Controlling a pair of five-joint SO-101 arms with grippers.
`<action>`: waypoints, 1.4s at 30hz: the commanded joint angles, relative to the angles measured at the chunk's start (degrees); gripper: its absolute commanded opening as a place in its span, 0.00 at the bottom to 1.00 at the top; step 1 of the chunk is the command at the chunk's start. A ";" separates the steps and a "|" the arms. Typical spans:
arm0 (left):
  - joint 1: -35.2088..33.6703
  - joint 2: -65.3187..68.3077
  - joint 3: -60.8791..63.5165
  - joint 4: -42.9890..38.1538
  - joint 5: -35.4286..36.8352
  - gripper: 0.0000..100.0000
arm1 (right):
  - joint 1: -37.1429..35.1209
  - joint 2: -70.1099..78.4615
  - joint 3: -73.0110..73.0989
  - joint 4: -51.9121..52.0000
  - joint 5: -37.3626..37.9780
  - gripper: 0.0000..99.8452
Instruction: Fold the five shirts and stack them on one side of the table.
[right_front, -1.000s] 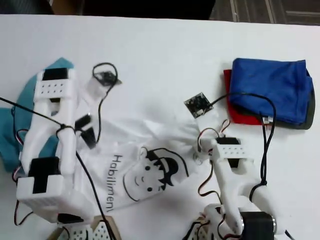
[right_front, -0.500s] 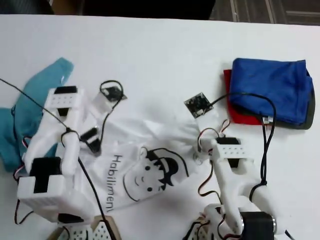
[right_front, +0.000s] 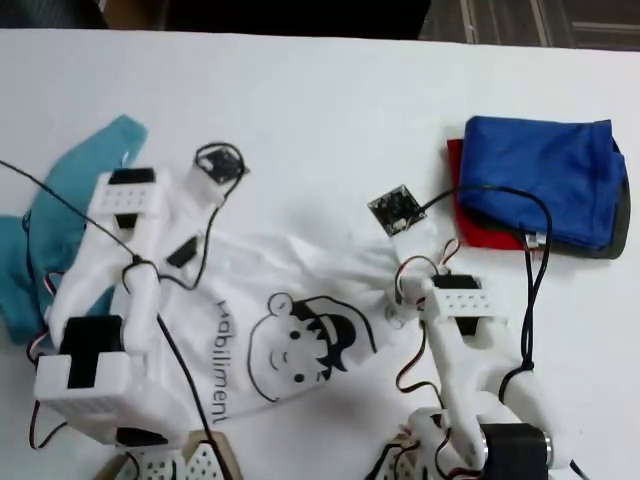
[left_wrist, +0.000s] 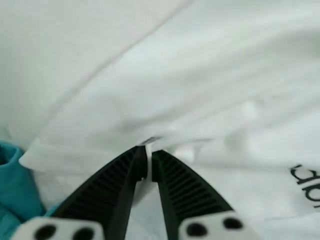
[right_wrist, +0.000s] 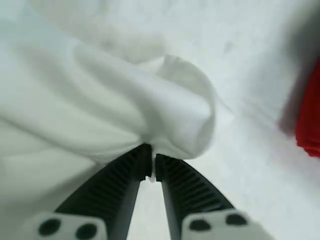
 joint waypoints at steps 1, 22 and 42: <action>0.00 -3.43 -9.71 8.79 0.18 0.03 | -0.31 0.40 -0.35 -0.92 -0.53 0.02; -2.55 7.82 -19.21 2.99 5.19 0.26 | -0.48 0.40 -0.35 -0.92 -0.53 0.02; -6.24 22.15 -35.65 9.14 0.09 0.25 | -0.57 0.40 -0.35 -0.92 -0.53 0.02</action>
